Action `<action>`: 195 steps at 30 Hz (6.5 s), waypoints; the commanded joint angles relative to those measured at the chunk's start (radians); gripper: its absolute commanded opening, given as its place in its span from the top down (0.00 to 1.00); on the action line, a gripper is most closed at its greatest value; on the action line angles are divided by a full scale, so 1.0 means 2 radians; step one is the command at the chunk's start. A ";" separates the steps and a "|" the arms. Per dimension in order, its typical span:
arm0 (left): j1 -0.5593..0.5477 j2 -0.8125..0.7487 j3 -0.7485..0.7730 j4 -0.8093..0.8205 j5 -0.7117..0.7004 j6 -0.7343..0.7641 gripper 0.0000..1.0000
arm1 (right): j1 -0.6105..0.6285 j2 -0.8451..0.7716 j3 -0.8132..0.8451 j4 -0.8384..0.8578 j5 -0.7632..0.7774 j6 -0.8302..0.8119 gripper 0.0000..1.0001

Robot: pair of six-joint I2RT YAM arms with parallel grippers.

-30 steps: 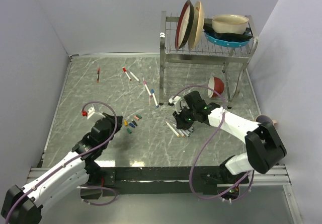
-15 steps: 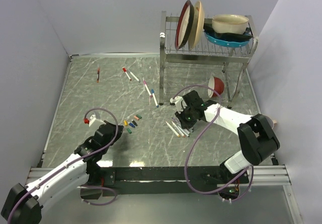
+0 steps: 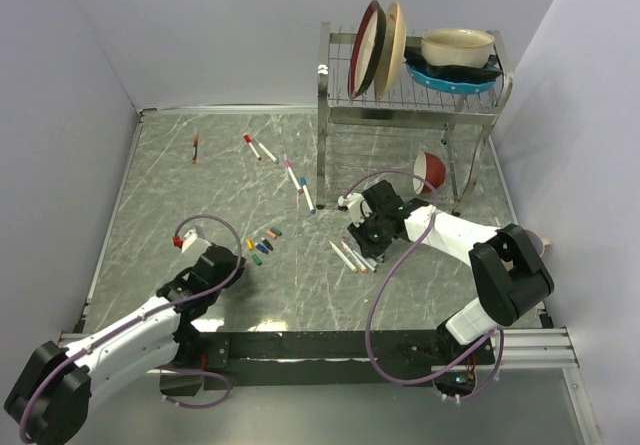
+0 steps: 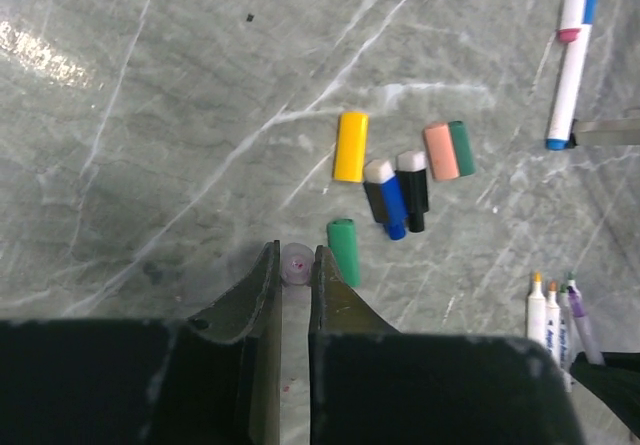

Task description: Open the pen caps

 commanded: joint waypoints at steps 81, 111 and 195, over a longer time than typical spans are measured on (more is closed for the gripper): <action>0.191 0.858 0.972 -0.279 0.045 0.392 0.54 | 0.003 -0.088 0.071 -0.085 -0.125 -0.105 0.53; 0.163 0.317 0.370 0.083 0.253 0.273 0.99 | 0.006 -0.102 0.058 -0.060 -0.176 -0.096 0.53; -0.216 0.238 0.135 0.557 0.100 0.210 0.99 | -0.030 -0.145 -0.064 0.226 -0.466 0.167 1.00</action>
